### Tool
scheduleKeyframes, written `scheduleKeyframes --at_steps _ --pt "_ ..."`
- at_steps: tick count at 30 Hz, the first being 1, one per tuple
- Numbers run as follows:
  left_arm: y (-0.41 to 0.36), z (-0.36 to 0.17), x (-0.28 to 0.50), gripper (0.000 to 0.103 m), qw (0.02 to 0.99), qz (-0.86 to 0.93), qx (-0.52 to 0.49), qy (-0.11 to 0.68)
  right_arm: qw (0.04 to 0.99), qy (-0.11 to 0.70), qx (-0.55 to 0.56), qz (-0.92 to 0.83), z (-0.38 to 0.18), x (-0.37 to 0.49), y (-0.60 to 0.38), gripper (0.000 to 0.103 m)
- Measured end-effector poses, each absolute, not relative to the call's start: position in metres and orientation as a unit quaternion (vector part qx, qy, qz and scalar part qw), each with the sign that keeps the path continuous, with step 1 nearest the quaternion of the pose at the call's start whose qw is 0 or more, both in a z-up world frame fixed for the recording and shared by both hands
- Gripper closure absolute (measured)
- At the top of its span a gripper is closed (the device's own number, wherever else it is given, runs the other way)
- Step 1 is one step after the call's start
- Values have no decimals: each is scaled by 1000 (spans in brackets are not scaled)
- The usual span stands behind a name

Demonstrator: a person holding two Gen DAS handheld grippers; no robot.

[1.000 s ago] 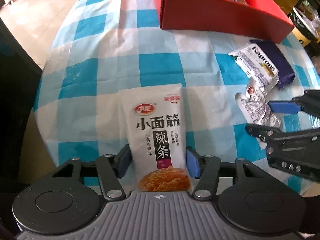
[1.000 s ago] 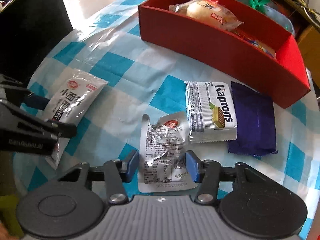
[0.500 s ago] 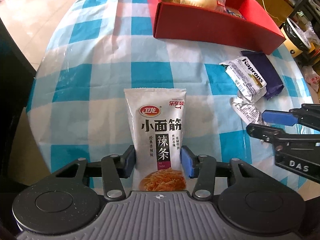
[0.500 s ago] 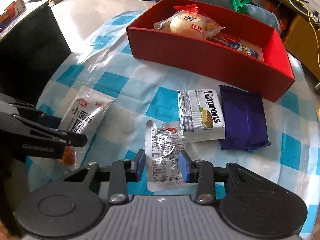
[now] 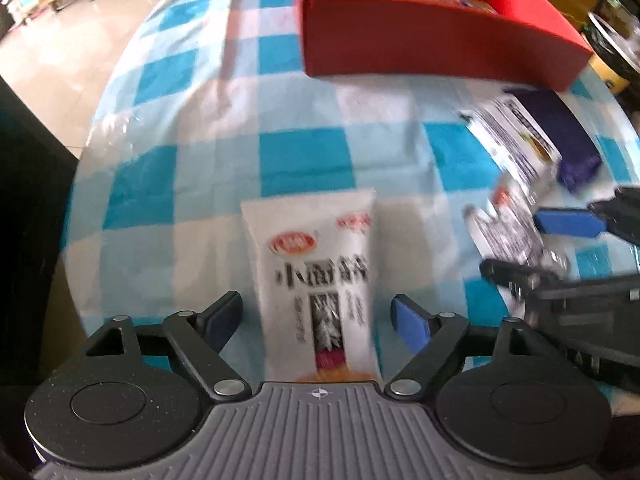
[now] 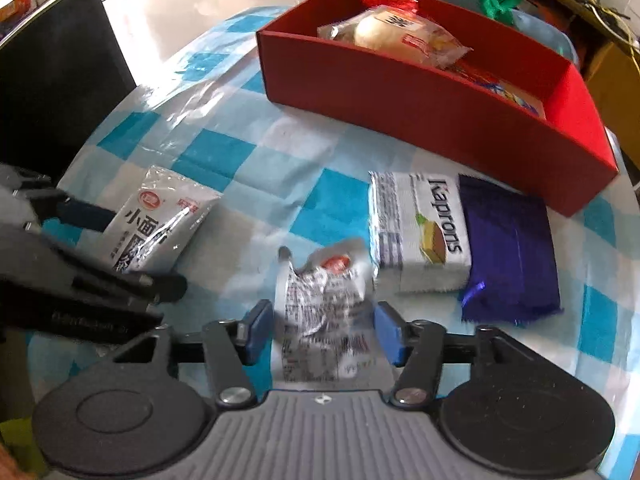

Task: Organize snacks
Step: 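Close the left tool on the noodle-strip bag while the right closes on the silver sachet, then lift and carry the noodle-strip bag and silver sachet over the red box with both tools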

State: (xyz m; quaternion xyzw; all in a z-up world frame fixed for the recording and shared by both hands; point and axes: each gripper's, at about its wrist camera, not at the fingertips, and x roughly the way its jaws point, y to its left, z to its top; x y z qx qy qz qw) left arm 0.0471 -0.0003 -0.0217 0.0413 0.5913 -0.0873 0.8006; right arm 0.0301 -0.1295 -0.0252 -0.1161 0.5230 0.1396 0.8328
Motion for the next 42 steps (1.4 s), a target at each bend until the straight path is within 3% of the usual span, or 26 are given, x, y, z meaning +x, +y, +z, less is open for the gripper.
scheduleKeyframes --at_steps 2,3,5,8,18,21,27,29,33,38,40,42 --pt "2 -21 47 21 803 -86 39 589 835 520 -111 139 -26 31 -130 48" --pt "2 -20 45 22 804 -86 47 586 835 520 -118 138 -26 30 -128 54" --pt "3 -16 44 35 807 -87 45 582 833 517 -141 136 -25 27 -124 56" --pt "14 -9 50 47 809 -84 16 581 835 513 -141 137 -20 23 -124 60" --pt "24 9 58 53 813 -99 -31 572 858 486 -102 134 5 19 -134 62" --pt "23 16 58 54 821 -100 -30 561 859 485 -84 140 9 20 -138 99" --pt "23 17 59 54 820 -106 -31 561 853 501 -61 132 3 25 -147 99" --pt "23 15 59 54 817 -108 -34 565 852 503 -58 135 2 26 -151 92" --pt "24 13 59 53 814 -113 -37 569 835 523 -71 157 -5 26 -152 59" --pt "20 7 58 53 803 -125 -38 581 818 538 -118 166 -27 31 -143 42" --pt "18 5 58 53 800 -127 -35 585 816 533 -132 180 -31 33 -136 23" --pt "17 3 58 52 799 -129 -34 587 817 528 -143 185 -33 33 -131 19"
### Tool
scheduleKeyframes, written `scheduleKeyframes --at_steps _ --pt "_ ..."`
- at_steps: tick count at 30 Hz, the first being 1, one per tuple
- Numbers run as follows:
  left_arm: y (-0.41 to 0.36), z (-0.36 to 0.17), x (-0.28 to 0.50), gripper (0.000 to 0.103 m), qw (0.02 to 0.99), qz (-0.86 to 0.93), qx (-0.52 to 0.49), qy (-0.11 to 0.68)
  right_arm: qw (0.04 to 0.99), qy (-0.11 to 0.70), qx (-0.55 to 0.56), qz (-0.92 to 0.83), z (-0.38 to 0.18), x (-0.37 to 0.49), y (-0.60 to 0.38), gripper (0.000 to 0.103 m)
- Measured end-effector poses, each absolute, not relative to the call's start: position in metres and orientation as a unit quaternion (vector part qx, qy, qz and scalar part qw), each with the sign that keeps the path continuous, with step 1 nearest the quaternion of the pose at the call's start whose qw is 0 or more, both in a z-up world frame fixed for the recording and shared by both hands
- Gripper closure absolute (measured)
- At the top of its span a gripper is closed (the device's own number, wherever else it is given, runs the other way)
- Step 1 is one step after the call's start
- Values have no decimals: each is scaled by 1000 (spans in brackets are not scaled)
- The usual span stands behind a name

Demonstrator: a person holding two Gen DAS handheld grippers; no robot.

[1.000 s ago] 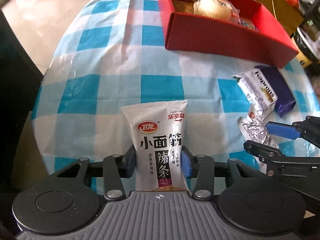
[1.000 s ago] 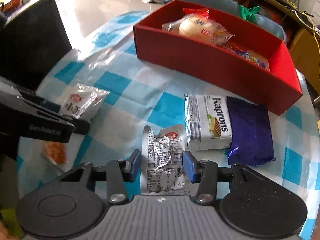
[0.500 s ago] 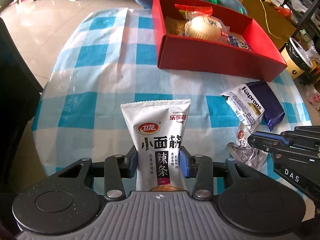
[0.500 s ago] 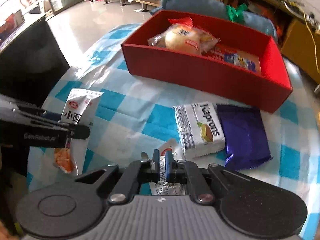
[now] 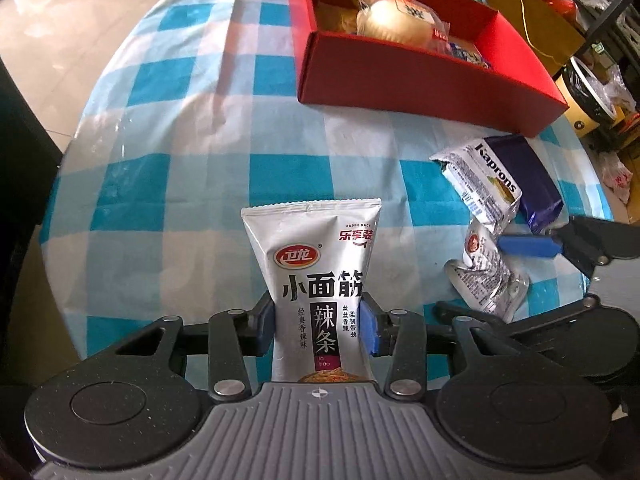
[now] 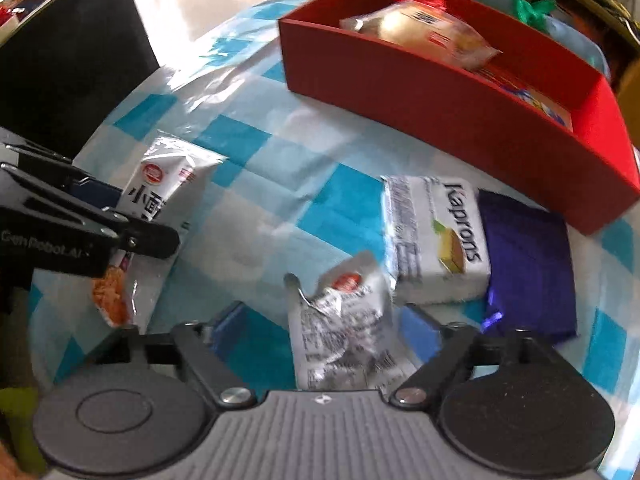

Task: Organize snacks
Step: 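Lift and carry the noodle-strip bag and silver sachet over the red box with both tools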

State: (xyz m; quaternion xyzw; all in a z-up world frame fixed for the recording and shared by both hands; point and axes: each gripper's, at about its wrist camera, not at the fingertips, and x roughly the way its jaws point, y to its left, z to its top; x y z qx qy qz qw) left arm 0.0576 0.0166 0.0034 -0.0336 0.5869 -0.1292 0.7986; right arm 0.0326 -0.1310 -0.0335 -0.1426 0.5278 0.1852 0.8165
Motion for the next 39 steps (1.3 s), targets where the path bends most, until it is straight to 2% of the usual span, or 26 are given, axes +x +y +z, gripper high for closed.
scheduleKeyframes --at_steps 2,4,5,6,9,14,27,39 --pt "17 2 58 51 797 -131 -34 588 813 526 -154 196 -37 33 -128 8" --pt "18 0 58 51 794 -131 -35 592 815 524 -167 181 -43 35 -127 8" --pt "19 -1 58 51 793 -131 -37 594 816 527 -160 173 -43 36 -129 11" --pt "20 -1 58 51 791 -131 -39 596 820 527 -154 160 -40 37 -130 19" --pt "22 -2 58 50 790 -132 -44 597 829 523 -142 140 -30 36 -134 53" --pt "24 0 57 50 791 -134 -50 595 830 525 -137 129 -25 28 -138 54" --pt "23 16 59 51 806 -135 -63 572 871 466 -89 127 18 23 -150 54" --pt "19 45 59 55 836 -145 -68 526 888 437 -74 127 36 24 -155 54"
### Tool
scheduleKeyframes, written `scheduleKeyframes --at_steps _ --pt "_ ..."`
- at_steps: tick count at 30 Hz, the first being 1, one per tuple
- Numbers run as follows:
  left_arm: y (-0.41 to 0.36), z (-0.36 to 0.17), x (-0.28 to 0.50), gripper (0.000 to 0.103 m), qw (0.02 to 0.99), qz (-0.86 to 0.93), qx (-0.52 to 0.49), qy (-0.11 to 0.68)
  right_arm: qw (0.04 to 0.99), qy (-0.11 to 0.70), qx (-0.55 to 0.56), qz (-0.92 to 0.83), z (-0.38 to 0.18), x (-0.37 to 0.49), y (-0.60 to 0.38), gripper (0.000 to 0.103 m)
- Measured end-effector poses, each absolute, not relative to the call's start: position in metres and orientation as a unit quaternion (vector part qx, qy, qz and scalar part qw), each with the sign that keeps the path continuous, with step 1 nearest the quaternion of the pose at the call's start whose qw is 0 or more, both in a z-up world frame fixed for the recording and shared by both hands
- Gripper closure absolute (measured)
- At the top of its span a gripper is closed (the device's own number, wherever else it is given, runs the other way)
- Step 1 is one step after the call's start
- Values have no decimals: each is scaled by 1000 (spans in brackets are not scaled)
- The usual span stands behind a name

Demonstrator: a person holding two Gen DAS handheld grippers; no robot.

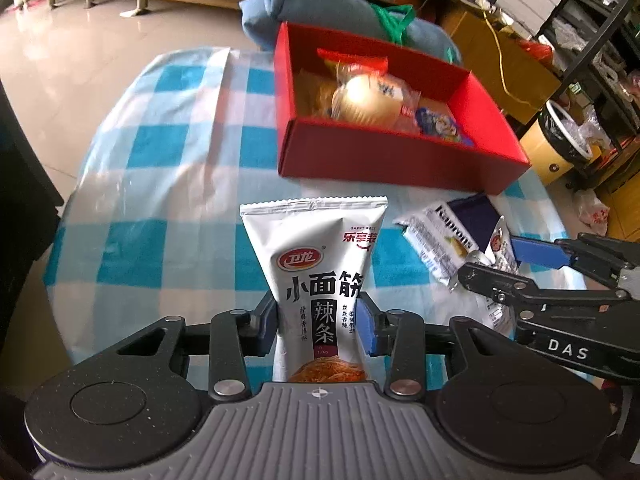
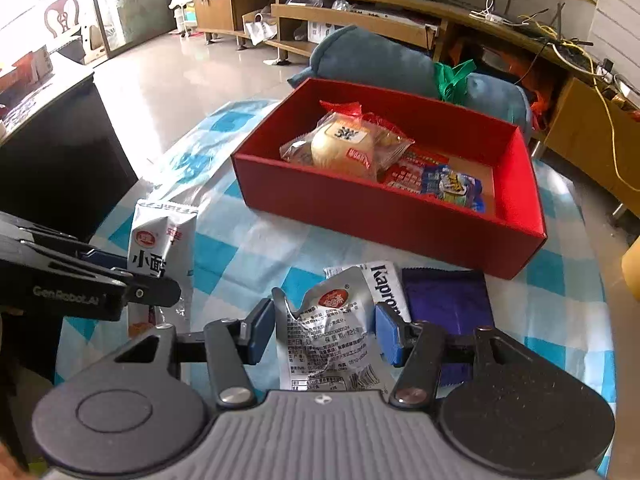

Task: Organize snacks
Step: 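Lift and carry the noodle-strip bag and silver sachet over the red box with both tools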

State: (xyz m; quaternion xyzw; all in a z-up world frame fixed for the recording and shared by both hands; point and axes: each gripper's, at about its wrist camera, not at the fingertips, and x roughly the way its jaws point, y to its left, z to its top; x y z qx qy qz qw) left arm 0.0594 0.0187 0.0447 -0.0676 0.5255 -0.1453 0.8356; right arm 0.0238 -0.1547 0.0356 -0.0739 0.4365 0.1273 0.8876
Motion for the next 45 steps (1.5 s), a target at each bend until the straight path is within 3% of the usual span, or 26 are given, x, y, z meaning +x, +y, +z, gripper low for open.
scheduleKeyframes --at_steps 28,45 --pt "-28 110 109 55 878 -190 -56 437 931 355 -21 84 94 56 -185 54" --pt "-57 122 155 55 890 -192 -47 410 940 336 6 54 106 113 -205 53"
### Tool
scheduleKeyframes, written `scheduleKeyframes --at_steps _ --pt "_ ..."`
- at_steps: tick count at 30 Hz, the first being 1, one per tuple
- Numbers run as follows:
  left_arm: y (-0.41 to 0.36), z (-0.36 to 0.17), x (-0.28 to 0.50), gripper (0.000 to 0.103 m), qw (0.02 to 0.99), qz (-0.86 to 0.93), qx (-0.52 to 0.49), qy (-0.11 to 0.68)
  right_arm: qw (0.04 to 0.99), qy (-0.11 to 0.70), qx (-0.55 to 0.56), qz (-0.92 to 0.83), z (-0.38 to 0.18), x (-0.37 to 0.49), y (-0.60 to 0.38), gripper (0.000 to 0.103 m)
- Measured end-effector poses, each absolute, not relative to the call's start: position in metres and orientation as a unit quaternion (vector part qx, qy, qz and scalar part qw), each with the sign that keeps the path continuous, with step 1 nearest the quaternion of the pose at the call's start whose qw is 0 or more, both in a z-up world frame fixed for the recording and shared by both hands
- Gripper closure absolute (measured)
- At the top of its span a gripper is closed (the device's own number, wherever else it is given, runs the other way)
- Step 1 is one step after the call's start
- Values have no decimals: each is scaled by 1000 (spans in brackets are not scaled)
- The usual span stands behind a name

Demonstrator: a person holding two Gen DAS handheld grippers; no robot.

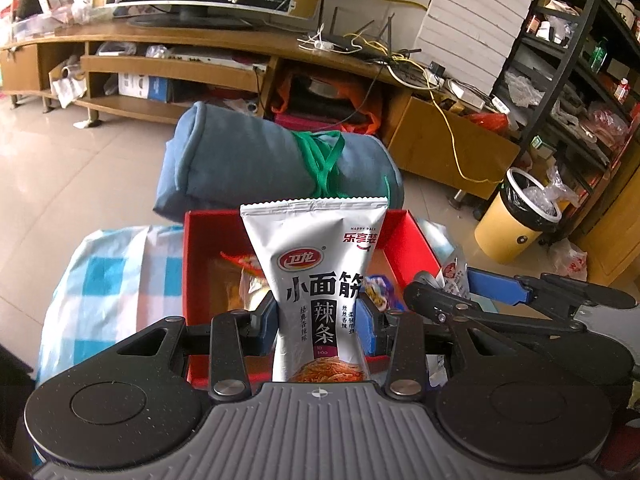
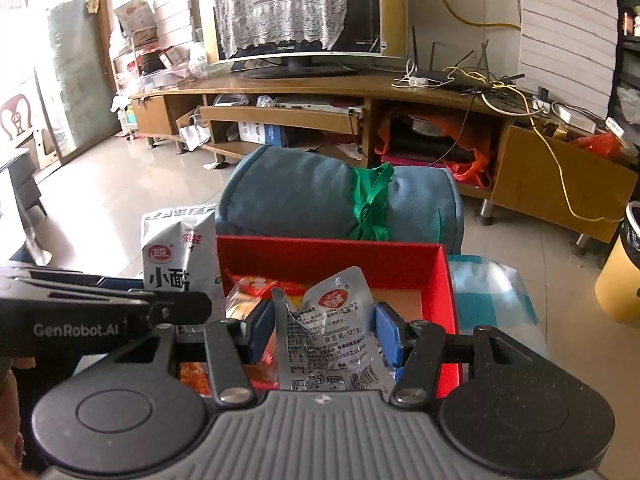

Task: Organize snacks
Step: 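Lift and carry the noodle-strip bag and silver sachet over the red box with both tools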

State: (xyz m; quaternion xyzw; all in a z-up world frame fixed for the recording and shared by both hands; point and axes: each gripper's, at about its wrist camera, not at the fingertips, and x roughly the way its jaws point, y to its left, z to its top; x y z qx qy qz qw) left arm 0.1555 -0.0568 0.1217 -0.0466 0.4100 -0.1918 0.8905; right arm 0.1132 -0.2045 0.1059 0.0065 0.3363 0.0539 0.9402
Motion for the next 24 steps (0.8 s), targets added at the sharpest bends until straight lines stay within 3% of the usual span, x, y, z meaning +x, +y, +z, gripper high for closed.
scheduleKeyframes --at_steps 24 --pt "-69 97 192 58 884 -162 -28 437 925 376 25 41 76 164 -212 53"
